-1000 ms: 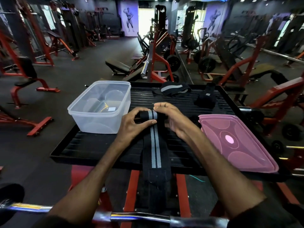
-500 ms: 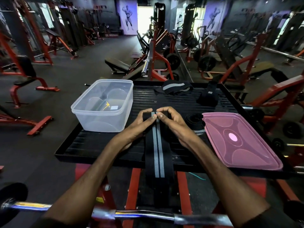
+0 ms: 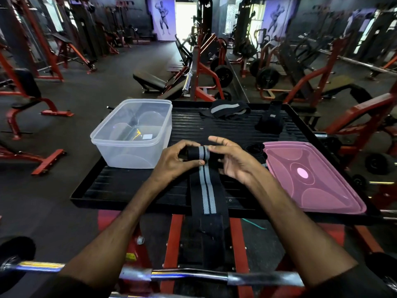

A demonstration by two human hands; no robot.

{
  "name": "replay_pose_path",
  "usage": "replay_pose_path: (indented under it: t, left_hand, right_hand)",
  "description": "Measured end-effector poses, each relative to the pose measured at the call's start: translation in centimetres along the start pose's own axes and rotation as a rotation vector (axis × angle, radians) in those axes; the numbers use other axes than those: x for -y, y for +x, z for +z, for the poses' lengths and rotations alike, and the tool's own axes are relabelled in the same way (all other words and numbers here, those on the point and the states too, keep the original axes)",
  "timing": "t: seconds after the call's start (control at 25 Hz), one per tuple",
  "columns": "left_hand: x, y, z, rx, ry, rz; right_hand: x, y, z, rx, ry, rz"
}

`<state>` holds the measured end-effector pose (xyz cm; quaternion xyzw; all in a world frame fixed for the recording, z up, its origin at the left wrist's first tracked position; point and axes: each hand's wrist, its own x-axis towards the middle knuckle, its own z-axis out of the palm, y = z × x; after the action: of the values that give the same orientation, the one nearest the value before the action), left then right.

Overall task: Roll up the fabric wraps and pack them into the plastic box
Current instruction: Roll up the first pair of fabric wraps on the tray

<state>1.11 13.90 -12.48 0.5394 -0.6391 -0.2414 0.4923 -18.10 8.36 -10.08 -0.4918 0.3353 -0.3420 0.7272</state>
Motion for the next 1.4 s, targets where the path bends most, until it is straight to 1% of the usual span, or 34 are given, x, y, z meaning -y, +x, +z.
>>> replay_pose_path:
  t: [0.08, 0.16, 0.2, 0.28, 0.32, 0.4, 0.48, 0.64, 0.68, 0.76, 0.88, 1.04, 1.12, 1.2, 1.28, 1.36, 1.4]
  left_hand:
    - [-0.3, 0.1, 0.1, -0.053, -0.036, 0.016]
    - [-0.5, 0.0, 0.2, -0.066, -0.028, 0.063]
    - [-0.6, 0.0, 0.2, -0.079, 0.006, 0.093]
    - [-0.5, 0.3, 0.3, -0.099, -0.008, 0.086]
    - [-0.8, 0.4, 0.4, -0.074, -0.109, 0.039]
    - [-2.3, 0.3, 1.4, 0.017, -0.385, -0.127]
    - [-3.6, 0.6, 2.4, 0.089, -0.504, -0.265]
    - [-3.6, 1.0, 2.3, 0.158, -0.573, -0.359]
    - [-3.5, 1.2, 1.9, 0.170, -0.558, -0.367]
    - [-3.5, 1.3, 1.2, 0.192, -0.424, -0.331]
    - [-2.3, 0.9, 0.8, 0.156, -0.326, -0.203]
    - [-0.5, 0.5, 0.3, 0.095, -0.341, -0.122]
    - [-0.6, 0.6, -0.1, 0.094, -0.331, -0.083]
    - [-1.1, 0.7, -0.2, 0.074, -0.279, -0.042]
    - [-1.1, 0.7, -0.3, 0.056, -0.241, -0.025]
    - [-1.2, 0.5, -0.4, 0.047, -0.232, -0.018]
    - [-1.2, 0.5, -0.3, 0.051, -0.248, -0.026]
  right_hand:
    - [0.1, 0.1, 0.4, -0.025, -0.073, 0.028]
    - [-0.3, 0.2, 0.6, 0.040, -0.132, 0.017]
    - [-0.4, 0.3, 0.5, 0.061, -0.151, -0.002]
    - [-0.7, 0.5, 0.4, 0.026, -0.142, -0.092]
    - [-0.8, 0.6, 0.4, -0.001, -0.104, -0.153]
    - [-1.1, 0.8, 0.7, -0.036, -0.061, -0.265]
    - [-1.3, 1.0, 0.8, -0.049, -0.087, -0.320]
    - [-0.7, 0.9, 0.3, -0.057, -0.142, -0.355]
    - [-0.5, 0.8, 0.1, -0.063, -0.148, -0.369]
    - [-0.5, 0.8, -0.3, -0.063, -0.153, -0.376]
    - [-0.7, 1.0, -0.8, -0.014, -0.114, -0.312]
    - [1.5, 0.7, -1.5, 0.143, 0.091, -0.090]
    - [2.3, 0.7, -1.3, 0.126, 0.127, -0.008]
    - [2.0, 0.7, -1.2, 0.060, -0.066, 0.042]
    - [1.0, 0.7, -1.5, 0.100, -0.263, 0.093]
    - [0.6, 0.6, -1.9, 0.166, -0.266, 0.105]
    - [0.6, 0.5, -1.9, 0.169, -0.236, 0.072]
